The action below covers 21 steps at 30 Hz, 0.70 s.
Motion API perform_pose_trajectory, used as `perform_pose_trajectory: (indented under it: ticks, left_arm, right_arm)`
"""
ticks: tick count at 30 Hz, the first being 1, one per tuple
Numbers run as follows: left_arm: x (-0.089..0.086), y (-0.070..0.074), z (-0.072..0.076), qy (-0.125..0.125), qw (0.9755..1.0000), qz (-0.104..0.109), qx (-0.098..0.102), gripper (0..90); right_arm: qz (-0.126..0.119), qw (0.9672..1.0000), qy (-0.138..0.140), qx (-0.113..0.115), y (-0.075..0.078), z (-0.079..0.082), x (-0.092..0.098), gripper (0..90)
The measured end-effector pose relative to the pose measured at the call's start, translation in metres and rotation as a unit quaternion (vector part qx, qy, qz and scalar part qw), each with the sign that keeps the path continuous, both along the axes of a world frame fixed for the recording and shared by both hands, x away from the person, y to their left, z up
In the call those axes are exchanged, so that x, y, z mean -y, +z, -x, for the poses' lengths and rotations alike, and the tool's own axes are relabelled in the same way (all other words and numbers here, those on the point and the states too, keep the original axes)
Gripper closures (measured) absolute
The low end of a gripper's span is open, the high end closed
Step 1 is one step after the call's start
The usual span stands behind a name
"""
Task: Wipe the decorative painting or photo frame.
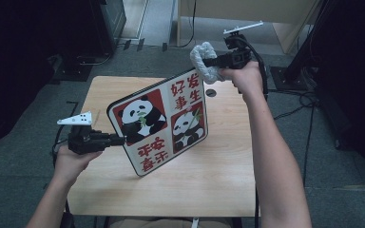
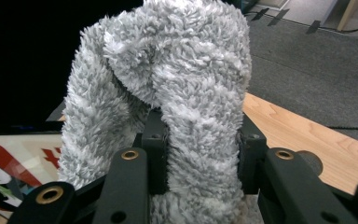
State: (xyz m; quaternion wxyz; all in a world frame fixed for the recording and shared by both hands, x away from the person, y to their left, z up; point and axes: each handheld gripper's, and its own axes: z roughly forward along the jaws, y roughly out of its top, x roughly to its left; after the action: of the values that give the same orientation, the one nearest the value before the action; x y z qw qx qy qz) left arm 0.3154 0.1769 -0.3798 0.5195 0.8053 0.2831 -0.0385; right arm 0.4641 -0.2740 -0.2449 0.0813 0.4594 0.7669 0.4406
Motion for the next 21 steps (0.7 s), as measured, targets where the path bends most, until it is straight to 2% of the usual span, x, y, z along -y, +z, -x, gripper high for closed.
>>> perform_pose_trajectory:
  ticks: [8,10,21]
  left_arm:
    - [0.0,0.0,0.0,0.0,1.0,0.0,0.0,78.8]
    - [0.0,0.0,0.0,0.0,1.0,0.0,0.0,78.8]
    - [0.0,0.0,0.0,0.002,1.0,0.0,0.001,78.8]
  right_arm:
    - [0.01,0.9998,-0.003,-0.019,-0.02,0.0,0.01,65.3]
    - [0.003,0.9998,-0.003,-0.021,-0.025,0.001,0.011,65.4]
    - [-0.002,0.9998,-0.003,-0.019,-0.04,0.006,0.013,65.7]
